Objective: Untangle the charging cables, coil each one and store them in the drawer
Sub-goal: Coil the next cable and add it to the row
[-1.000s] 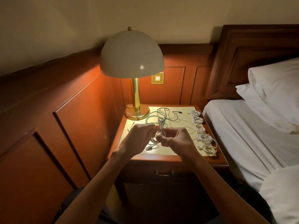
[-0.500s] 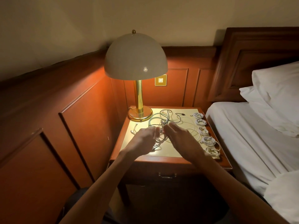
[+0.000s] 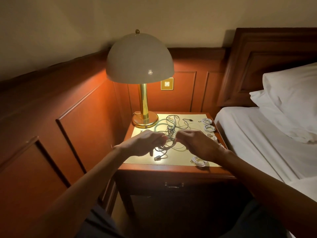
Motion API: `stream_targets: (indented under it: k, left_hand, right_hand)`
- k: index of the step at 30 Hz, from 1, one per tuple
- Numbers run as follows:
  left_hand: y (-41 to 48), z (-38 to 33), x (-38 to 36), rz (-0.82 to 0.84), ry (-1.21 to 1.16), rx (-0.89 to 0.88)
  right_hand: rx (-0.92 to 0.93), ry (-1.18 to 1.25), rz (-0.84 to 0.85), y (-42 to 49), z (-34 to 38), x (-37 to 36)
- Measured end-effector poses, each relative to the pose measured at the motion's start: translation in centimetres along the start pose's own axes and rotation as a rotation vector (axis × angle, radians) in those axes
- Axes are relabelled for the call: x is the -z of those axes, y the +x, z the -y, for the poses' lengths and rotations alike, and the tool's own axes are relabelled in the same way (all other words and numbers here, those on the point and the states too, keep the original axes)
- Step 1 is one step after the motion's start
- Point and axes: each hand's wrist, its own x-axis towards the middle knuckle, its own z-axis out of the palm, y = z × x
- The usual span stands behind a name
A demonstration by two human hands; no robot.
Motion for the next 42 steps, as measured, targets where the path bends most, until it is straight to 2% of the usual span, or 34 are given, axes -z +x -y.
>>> stream_targets:
  k: [2,6,10,12,14,16,17,19,23,25,28,30,37,42]
  left_hand:
    - [0.3,-0.4,-0.8,-0.024,-0.002,0.051]
    - [1.0,-0.9,-2.5,-0.035,0.132,0.039]
    - [1.8,-1.2,-2.8,-0.073,0.188,0.047]
    - [2.0,-1.3,-2.8,-0.062,0.169,0.090]
    - [2.2,-1.4,-3.1,-0.104,-0.011,0.264]
    - [2.3,-1.8,-3.8,-0.282,-0.283,0.436]
    - [2.4,-1.9,-4.1,-0.363,-0.321,0.492]
    - [2.8,-1.6,-4.5,-0.402,-0.259,0.587]
    - [4.6,-0.4,-5.1,-0.248,-0.014,0.762]
    - [5.4,0.0,-5.3,-0.252,0.040,0.687]
    - [4.9,1.4,-5.0,-0.387,0.038,0.256]
    - [4.6,2.6,-4.6,-0.367,-0.030,0.098]
    - [4.9,5.0,-3.4,-0.309,-0.036,0.013]
    - [4.6,4.8,-3.5,-0.343,-0.039,0.031]
  right_hand:
    - [-0.056,-0.015,0.030,-0.5,0.0,-0.6]
    - [-0.129,-0.134,0.093,-1.2,1.1,-1.7]
    - [-0.309,-0.071,0.091,-0.8,1.2,-2.1]
    - [-0.310,-0.040,0.114,-0.6,1.1,-1.8]
    - [-0.270,0.047,0.123,-0.3,0.7,-1.5]
    - [-0.276,0.153,0.119,0.1,0.7,-1.0]
    - [-0.316,0.212,0.108,0.4,0.6,-0.9]
    - [-0.420,0.322,0.105,0.8,1.0,-0.6]
    - [-0.722,0.594,0.206,1.3,1.6,-0.3]
    - [-0.828,0.696,0.206,1.6,1.5,0.0]
    - [-0.892,0.856,0.197,1.6,1.6,0.2]
    - [-0.934,0.957,0.200,1.5,2.3,-0.1]
    - [-1.105,1.280,0.069,2.0,5.3,-1.5]
    - [-1.111,1.326,0.061,1.7,5.4,-0.9]
